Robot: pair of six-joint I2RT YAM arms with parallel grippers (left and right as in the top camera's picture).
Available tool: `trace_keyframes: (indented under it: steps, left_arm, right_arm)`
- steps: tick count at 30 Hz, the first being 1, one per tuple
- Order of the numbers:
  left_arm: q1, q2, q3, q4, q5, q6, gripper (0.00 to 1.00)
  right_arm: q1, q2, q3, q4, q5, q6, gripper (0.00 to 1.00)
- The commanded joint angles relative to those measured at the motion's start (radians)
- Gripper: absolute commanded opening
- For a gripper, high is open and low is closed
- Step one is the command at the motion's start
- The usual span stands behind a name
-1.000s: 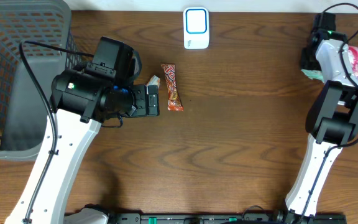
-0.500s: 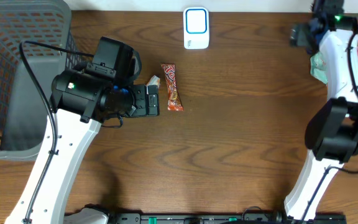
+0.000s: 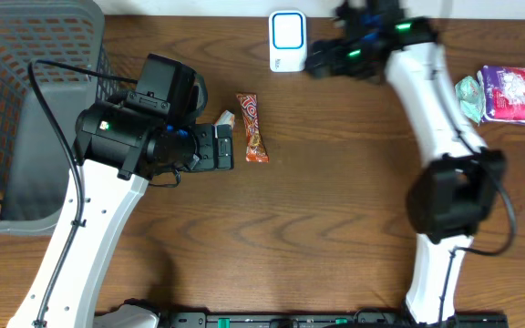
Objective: Scan the item barcode
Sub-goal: 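Move the right gripper back left toward the red wafer bar, then grasp the red wafer bar with the right gripper and lift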
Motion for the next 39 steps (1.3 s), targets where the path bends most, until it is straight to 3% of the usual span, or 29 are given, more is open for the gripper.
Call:
trace_keyframes:
  steps: [1,4,9,14,19,24,26,31,39]
  left_arm:
    - [0.003,-0.003,0.004,-0.003,0.005,0.006,0.98]
    - [0.003,-0.003,0.004,-0.003,0.005,0.006,0.98]
    - [0.003,-0.003,0.004,-0.003,0.005,0.006,0.98]
    - [0.003,-0.003,0.004,-0.003,0.005,0.006,0.98]
    - [0.003,-0.003,0.004,-0.003,0.005,0.006,0.98]
    - [0.003,-0.003,0.004,-0.003,0.005,0.006,0.98]
    - [0.003,-0.003,0.004,-0.003,0.005,0.006,0.98]
    - [0.003,-0.003,0.004,-0.003,0.005,0.006,0.98]
    - [0.003,-0.003,0.004,-0.003,0.005,0.006,0.98]
  right_arm:
    - [0.081,0.096,0.003,0.007,-0.042,0.055,0.98]
    - [0.136,0.158,0.003,0.026,-0.026,0.082,0.86]
    - [0.208,0.222,0.003,0.056,-0.024,0.082,0.78]
    - [0.241,0.234,0.003,0.057,0.038,0.108,0.58]
    - [0.270,0.240,0.002,0.059,0.156,0.152,0.58]
    - [0.280,0.270,0.002,0.063,0.162,0.153,0.47]
    - [0.285,0.288,0.002,0.062,0.162,0.154,0.40]
    - [0.291,0.301,0.003,0.062,0.171,0.153,0.01]
    - [0.232,0.192,0.056,0.067,0.333,0.152,0.01]
